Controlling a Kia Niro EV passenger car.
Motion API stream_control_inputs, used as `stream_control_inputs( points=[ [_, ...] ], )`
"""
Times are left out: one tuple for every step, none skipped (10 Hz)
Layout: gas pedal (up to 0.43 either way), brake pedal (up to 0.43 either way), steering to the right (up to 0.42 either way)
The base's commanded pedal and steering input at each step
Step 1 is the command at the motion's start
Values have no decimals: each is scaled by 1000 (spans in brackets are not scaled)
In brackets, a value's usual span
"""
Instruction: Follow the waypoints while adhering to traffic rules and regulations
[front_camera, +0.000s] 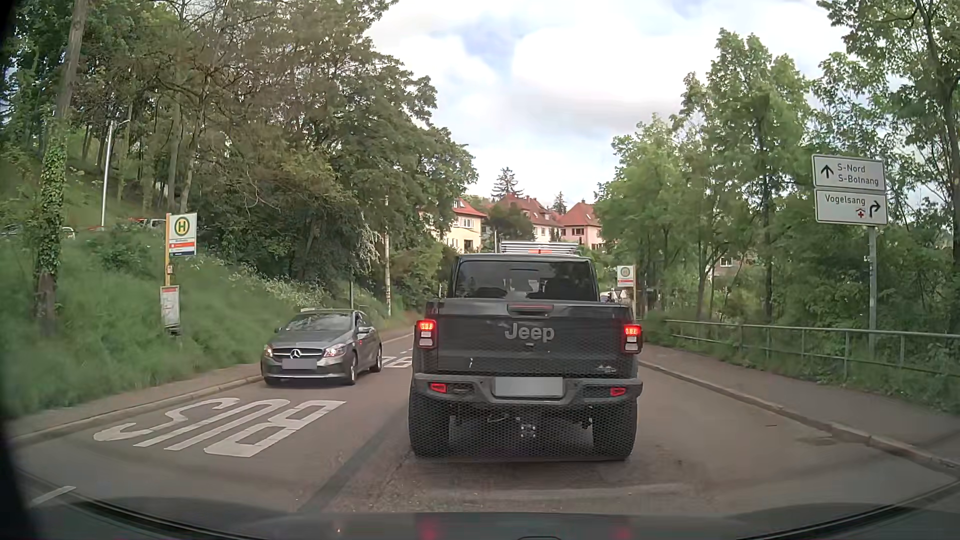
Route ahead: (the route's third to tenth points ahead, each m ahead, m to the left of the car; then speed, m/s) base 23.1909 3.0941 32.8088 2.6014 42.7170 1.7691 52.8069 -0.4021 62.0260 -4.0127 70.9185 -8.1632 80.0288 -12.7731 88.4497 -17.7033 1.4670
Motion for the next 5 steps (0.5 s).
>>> stream_control_inputs(
  points=[
    [0, 280, 4],
    [0, 280, 4],
    [0, 287, 4],
    [0, 293, 4],
    [0, 293, 4]
  ],
)
